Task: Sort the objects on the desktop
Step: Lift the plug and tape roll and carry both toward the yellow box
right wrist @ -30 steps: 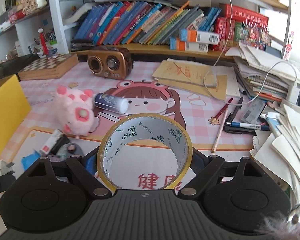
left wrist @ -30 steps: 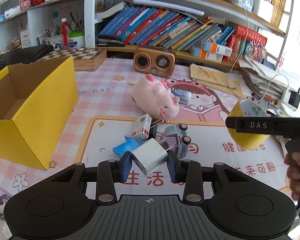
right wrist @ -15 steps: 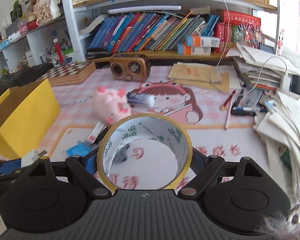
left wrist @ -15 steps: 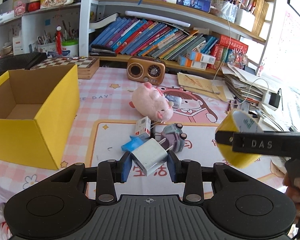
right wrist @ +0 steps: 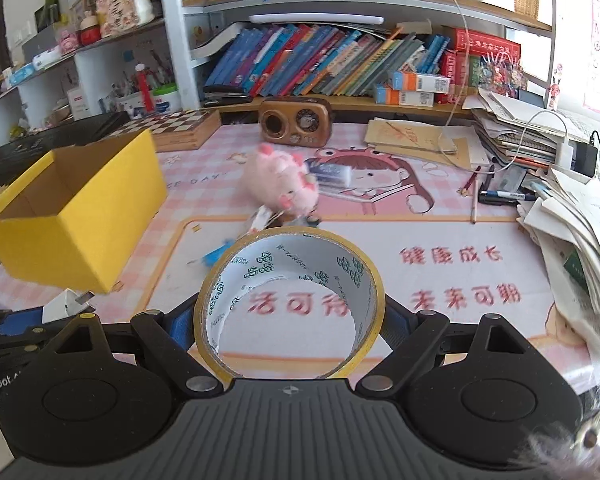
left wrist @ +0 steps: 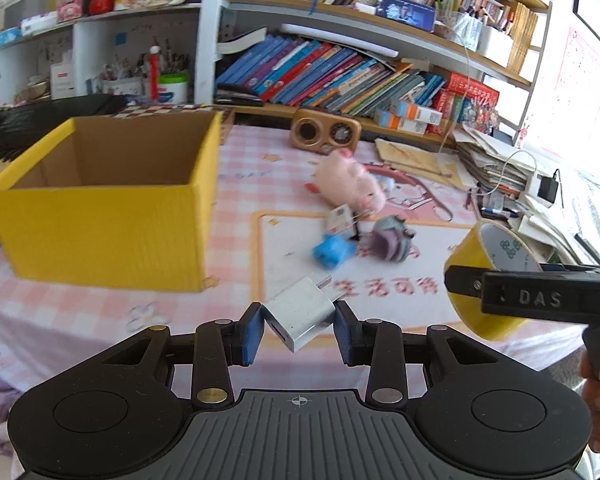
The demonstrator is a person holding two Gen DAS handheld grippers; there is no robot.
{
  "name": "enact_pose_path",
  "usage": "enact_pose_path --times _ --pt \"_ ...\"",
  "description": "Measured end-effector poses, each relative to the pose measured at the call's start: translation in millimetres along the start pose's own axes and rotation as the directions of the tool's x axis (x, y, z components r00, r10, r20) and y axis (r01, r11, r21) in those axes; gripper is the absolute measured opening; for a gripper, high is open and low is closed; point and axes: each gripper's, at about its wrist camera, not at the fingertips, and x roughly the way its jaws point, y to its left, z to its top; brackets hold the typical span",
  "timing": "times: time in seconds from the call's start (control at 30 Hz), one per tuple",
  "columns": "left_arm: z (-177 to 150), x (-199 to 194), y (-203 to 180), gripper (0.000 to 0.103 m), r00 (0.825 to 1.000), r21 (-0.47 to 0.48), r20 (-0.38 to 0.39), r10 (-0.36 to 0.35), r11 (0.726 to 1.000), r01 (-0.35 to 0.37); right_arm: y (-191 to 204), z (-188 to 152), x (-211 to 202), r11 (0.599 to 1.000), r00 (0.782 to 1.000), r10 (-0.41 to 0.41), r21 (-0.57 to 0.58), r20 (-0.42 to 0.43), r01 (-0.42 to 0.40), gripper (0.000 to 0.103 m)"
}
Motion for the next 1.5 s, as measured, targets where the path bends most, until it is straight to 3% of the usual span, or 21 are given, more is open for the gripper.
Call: enact_pose_path --times 0.53,1.5 --pt "-42 -69 70 0.036 0.999 0.027 -0.016 0.045 0.999 -0.045 93 -57 -39 0.998 0.998 0.056 0.031 -0.021 -0.055 0.086" --pt "-63 -114 132 0.036 0.991 -0.073 0.035 0.127 0.99 -0.125 175 -62 -49 0.98 0.986 0.163 -0.106 -0.037 -0.166 0.086"
